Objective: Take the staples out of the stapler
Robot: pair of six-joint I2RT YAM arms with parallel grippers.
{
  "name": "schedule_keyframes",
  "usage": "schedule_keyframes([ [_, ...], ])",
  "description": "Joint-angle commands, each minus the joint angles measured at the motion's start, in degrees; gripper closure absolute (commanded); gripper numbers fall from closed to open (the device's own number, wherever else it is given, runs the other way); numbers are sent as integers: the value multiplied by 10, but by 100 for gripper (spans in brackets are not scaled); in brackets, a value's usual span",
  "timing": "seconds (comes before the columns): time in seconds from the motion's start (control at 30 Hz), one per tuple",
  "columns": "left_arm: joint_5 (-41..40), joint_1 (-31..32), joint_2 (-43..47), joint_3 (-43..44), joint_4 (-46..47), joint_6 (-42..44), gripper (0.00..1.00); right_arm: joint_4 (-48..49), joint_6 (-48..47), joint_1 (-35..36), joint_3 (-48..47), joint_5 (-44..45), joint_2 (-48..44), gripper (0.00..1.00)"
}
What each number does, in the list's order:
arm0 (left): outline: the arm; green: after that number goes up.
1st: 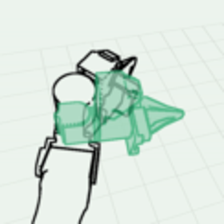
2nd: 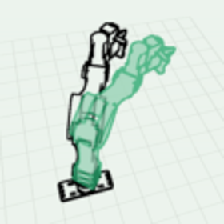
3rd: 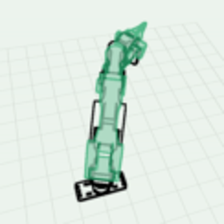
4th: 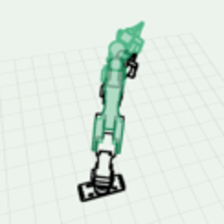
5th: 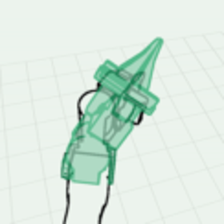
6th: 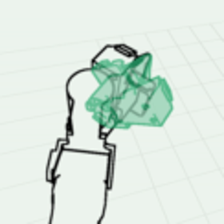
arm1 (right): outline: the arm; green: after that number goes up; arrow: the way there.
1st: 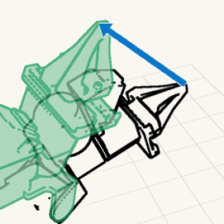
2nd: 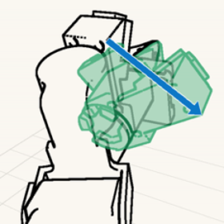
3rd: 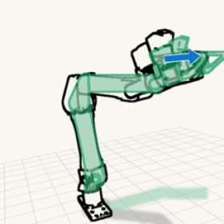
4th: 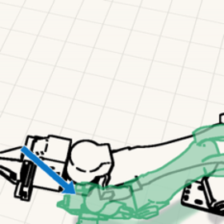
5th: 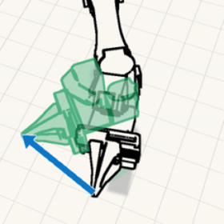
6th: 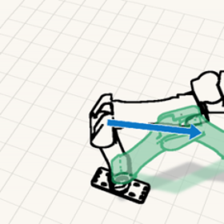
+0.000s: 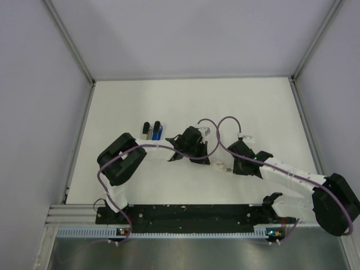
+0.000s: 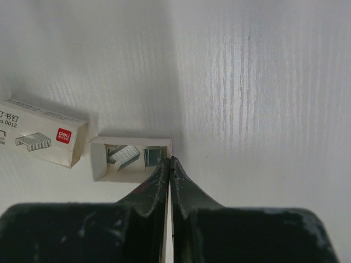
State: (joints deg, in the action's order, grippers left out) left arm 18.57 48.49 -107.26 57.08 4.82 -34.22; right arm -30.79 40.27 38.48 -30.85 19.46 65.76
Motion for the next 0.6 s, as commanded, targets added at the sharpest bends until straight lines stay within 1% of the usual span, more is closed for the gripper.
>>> schedule_keyframes([
  [0.0,-3,10,5,-7,6,-7,100,1,14,7,-25,19,6,100],
  [0.57,-1,20,2,0,8,-10,100,12,20,8,-45,25,37,100],
])
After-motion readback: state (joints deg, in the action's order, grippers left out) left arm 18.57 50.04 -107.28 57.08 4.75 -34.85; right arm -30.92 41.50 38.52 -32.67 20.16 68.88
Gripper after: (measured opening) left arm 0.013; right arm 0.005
